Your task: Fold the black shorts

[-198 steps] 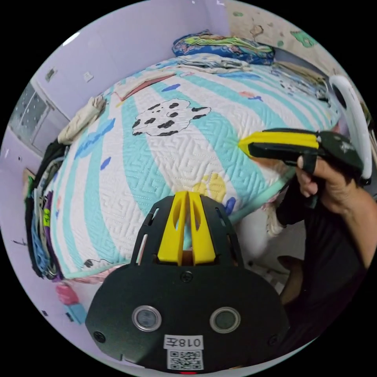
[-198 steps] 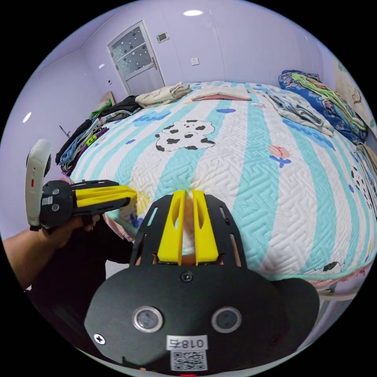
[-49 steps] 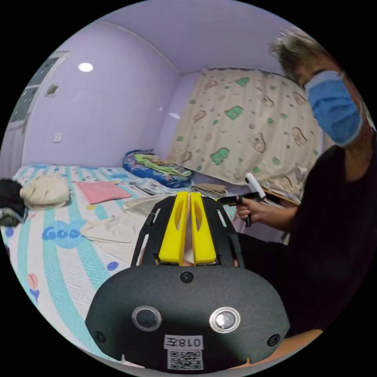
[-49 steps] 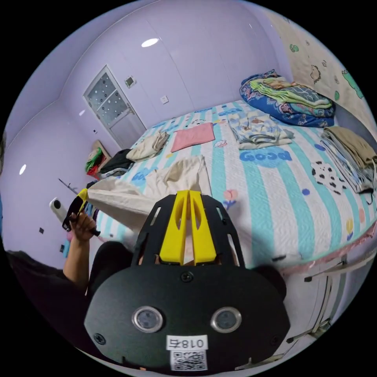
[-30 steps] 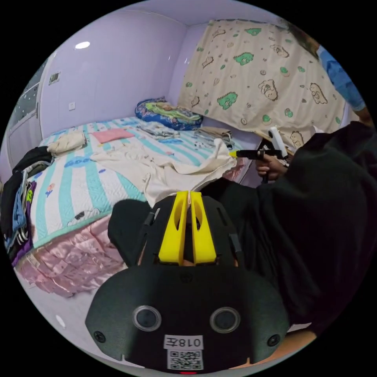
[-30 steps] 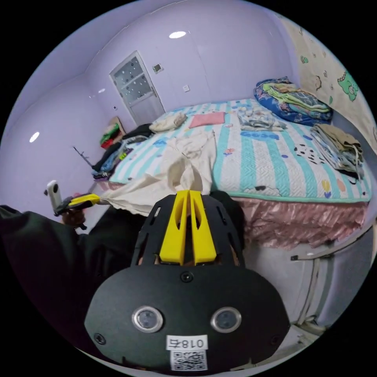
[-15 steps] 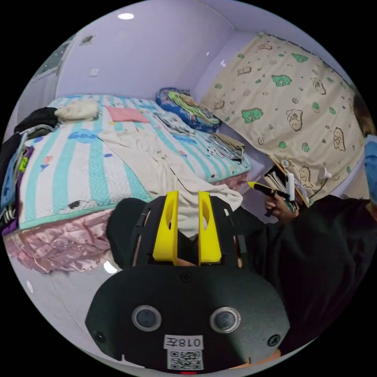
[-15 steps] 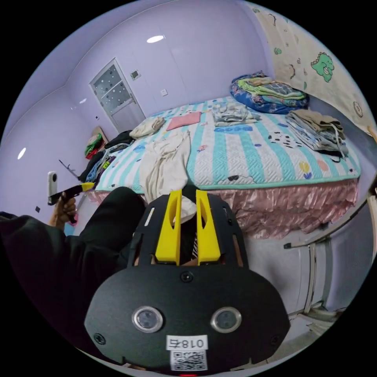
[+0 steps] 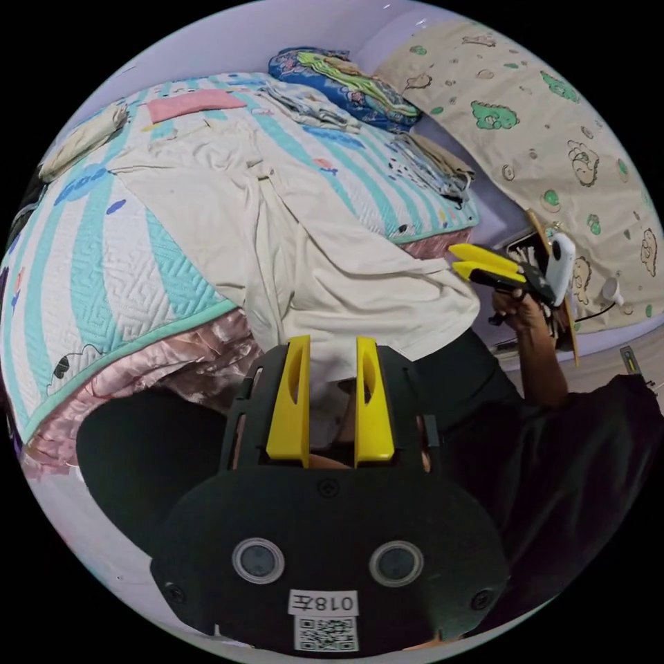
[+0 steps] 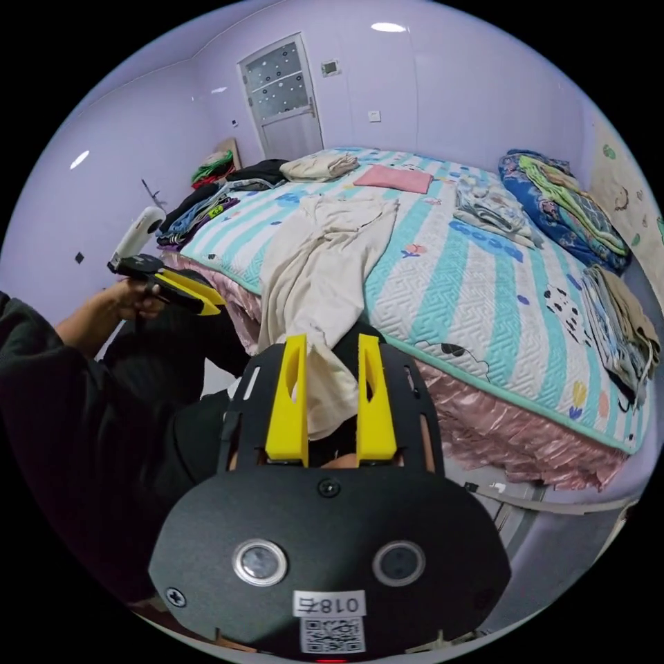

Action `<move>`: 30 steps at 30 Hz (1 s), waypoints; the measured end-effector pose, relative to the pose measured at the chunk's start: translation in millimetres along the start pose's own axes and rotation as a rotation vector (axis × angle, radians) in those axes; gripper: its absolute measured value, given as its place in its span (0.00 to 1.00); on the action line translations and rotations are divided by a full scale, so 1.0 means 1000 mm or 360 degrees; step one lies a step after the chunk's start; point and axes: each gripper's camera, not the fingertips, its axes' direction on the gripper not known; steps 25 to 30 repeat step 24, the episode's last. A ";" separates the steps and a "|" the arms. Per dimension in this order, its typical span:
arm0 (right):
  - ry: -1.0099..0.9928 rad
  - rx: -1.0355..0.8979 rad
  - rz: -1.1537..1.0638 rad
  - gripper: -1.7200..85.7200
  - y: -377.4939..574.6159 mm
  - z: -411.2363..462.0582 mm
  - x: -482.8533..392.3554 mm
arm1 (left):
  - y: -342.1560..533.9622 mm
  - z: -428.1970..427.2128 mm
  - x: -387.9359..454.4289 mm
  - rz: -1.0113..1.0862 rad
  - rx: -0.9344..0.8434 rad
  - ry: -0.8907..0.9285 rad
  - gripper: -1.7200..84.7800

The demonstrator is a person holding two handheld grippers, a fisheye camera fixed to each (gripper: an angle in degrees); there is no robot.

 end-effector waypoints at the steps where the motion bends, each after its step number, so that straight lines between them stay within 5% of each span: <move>1: -0.0020 -0.0027 -0.0017 0.15 -0.003 0.003 0.005 | -0.006 0.014 -0.003 0.0028 -0.0022 -0.0019 0.14; 5: -0.0307 -0.0170 -0.0014 0.15 -0.006 0.020 0.023 | -0.011 0.059 -0.019 0.0044 -0.0122 0.0001 0.15; 18: -0.0406 -0.0224 0.0064 0.15 -0.013 0.011 0.017 | 0.006 0.211 -0.049 0.0071 -0.0541 -0.0209 0.17; 24: -0.0319 -0.0320 0.0018 0.13 -0.036 0.000 0.001 | 0.034 0.284 -0.065 0.0057 -0.0713 -0.0279 0.02; 30: -0.0319 -0.0320 0.0018 0.13 -0.036 0.000 0.001 | 0.034 0.284 -0.065 0.0057 -0.0713 -0.0279 0.02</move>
